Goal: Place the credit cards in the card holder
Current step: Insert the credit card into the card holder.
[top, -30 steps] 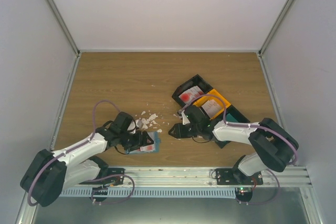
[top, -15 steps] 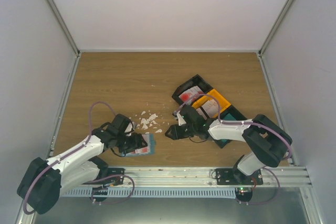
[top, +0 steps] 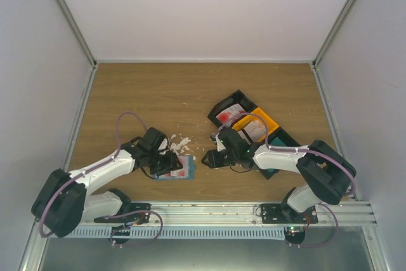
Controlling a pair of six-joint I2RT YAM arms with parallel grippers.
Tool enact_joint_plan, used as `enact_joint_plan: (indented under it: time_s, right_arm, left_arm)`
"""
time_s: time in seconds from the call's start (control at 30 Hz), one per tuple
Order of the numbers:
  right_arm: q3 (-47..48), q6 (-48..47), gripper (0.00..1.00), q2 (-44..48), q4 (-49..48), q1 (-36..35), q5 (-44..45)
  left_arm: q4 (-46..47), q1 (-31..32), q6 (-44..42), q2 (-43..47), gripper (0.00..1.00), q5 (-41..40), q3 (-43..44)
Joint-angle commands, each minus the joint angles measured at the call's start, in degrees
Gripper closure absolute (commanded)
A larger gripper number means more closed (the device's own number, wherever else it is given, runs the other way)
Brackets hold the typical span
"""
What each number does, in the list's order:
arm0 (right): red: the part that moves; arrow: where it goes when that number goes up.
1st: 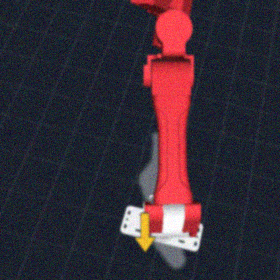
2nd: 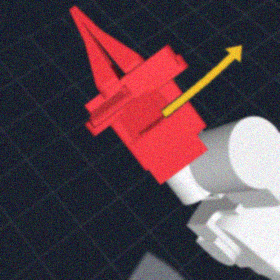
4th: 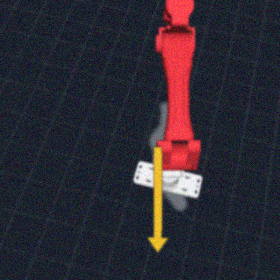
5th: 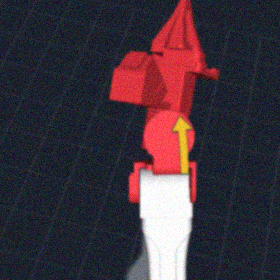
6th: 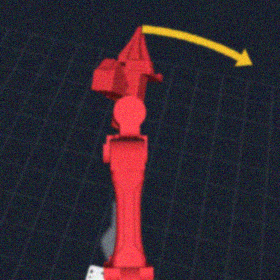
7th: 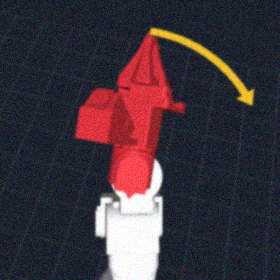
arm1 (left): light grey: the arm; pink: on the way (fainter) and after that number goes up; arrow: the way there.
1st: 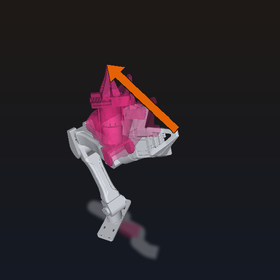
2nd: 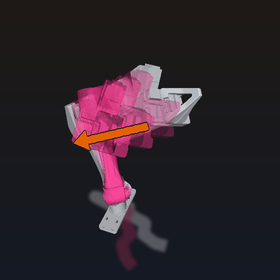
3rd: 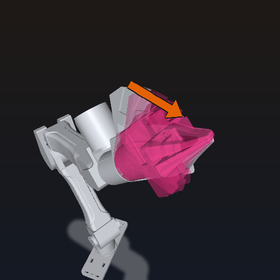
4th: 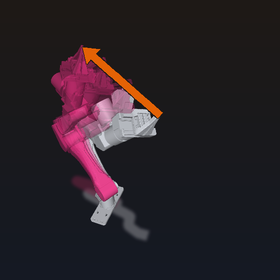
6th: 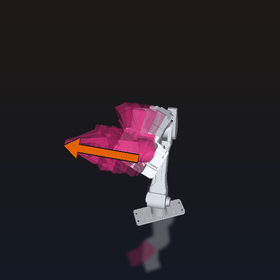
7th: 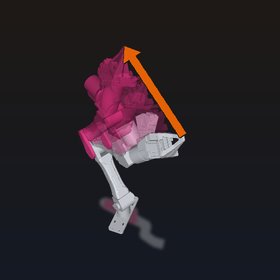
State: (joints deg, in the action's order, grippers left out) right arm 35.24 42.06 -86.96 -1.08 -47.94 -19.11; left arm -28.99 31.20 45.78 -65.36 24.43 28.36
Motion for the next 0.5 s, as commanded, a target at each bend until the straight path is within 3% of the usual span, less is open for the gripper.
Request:
enact_joint_plan:
  time_s: [0.0, 0.27, 0.37, 0.47]
  right_arm:
    - [0.81, 1.02, 0.60, 1.20, 0.84, -0.26, 3.13]
    - [0.80, 0.85, 0.60, 1.43, 0.84, -0.33, 3.28]
    - [0.57, 0.61, 0.59, 1.74, 0.82, -0.22, 2.93]
    - [0.68, 0.05, 0.60, 1.52, 0.82, -0.22, 1.88]
  left_arm:
    - [4.36, 2.45, -2.40, -4.50, 0.48, -1.06, 4.70]
    - [-5.14, 2.62, -0.95, -0.71, 0.19, -9.11, 4.86]
    - [-3.90, 2.38, -0.49, 0.31, 0.22, -8.67, 4.53]
    - [-1.67, 2.20, -0.68, -0.67, 0.39, -7.46, 4.43]
